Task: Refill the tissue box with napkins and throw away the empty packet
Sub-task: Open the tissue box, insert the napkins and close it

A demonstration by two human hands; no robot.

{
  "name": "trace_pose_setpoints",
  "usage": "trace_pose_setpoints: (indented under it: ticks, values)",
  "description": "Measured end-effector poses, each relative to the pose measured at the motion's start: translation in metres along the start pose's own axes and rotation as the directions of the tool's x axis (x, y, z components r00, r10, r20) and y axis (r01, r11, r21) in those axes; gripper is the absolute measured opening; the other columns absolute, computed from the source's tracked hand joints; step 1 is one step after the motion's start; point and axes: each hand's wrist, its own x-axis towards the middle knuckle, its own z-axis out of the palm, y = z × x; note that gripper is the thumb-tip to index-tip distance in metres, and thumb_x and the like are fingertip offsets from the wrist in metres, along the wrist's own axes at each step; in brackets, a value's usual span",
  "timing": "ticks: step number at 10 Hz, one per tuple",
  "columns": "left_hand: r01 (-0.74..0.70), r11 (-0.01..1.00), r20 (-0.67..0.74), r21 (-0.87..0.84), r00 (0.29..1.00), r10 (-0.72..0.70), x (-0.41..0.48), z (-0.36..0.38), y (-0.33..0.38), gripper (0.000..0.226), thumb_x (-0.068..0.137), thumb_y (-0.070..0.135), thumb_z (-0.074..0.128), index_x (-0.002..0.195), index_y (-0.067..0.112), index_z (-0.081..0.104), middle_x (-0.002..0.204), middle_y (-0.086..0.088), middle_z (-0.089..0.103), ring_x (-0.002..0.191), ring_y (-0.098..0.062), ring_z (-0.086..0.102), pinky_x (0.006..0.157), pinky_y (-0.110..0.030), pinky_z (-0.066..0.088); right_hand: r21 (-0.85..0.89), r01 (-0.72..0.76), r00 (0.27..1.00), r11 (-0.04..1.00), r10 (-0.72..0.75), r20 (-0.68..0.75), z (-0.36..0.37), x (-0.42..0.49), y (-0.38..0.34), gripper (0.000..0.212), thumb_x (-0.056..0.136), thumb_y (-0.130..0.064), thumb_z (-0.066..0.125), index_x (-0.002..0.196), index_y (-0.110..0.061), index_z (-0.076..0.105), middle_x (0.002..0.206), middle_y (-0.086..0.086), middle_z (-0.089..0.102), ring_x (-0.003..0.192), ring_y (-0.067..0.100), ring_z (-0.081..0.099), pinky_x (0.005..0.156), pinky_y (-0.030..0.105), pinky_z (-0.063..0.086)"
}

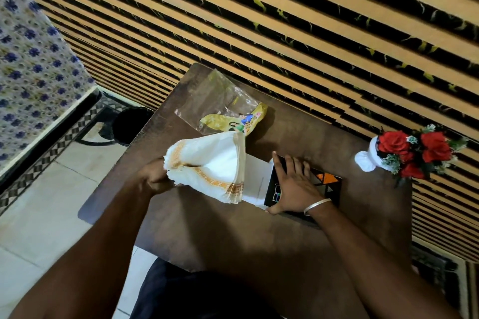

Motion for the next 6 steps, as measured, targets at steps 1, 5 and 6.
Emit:
trace_pose_setpoints:
  ticks: [1, 5, 6]
  values:
    - [-0.005, 0.988, 0.231, -0.156, 0.972, 0.042, 0.018, 0.025, -0.002, 0.053, 0.092, -0.01, 0.044, 0.053, 0.009, 0.075, 0.06, -0.008, 0.07, 0.05, -0.012, 0.069, 0.045, -0.022, 0.055, 0.039, 0.022, 1.0, 0.999, -0.022, 0.007, -0.001, -0.003, 0.002, 0.149, 0.051, -0.075, 0.077, 0.153, -0.026, -0.02, 0.164, 0.015, -0.001, 0.152, 0.039, -0.001, 0.123, 0.059, 0.003]
    - [0.193, 0.949, 0.12, -0.25, 0.979, -0.167, 0.023, 0.077, -0.009, 0.027, 0.099, -0.007, 0.038, 0.086, 0.003, 0.06, 0.067, -0.01, 0.073, 0.053, -0.017, 0.071, 0.045, -0.027, 0.057, 0.041, 0.052, 0.998, 0.998, -0.051, -0.032, -0.005, -0.014, 0.006, 0.146, 0.051, -0.08, 0.072, 0.156, -0.023, -0.011, 0.164, 0.015, 0.003, 0.152, 0.036, 0.003, 0.124, 0.055, 0.003]
    - [0.194, 0.964, 0.047, -0.185, 0.981, -0.188, 0.023, 0.074, -0.011, 0.021, 0.096, -0.01, 0.045, 0.089, 0.003, 0.059, 0.086, -0.015, 0.069, 0.055, -0.019, 0.073, 0.048, -0.03, 0.058, 0.074, 0.039, 0.999, 0.997, -0.037, -0.028, -0.007, -0.016, 0.007, 0.147, 0.05, -0.079, 0.073, 0.155, -0.027, -0.015, 0.164, 0.014, 0.002, 0.152, 0.036, 0.002, 0.124, 0.055, 0.004]
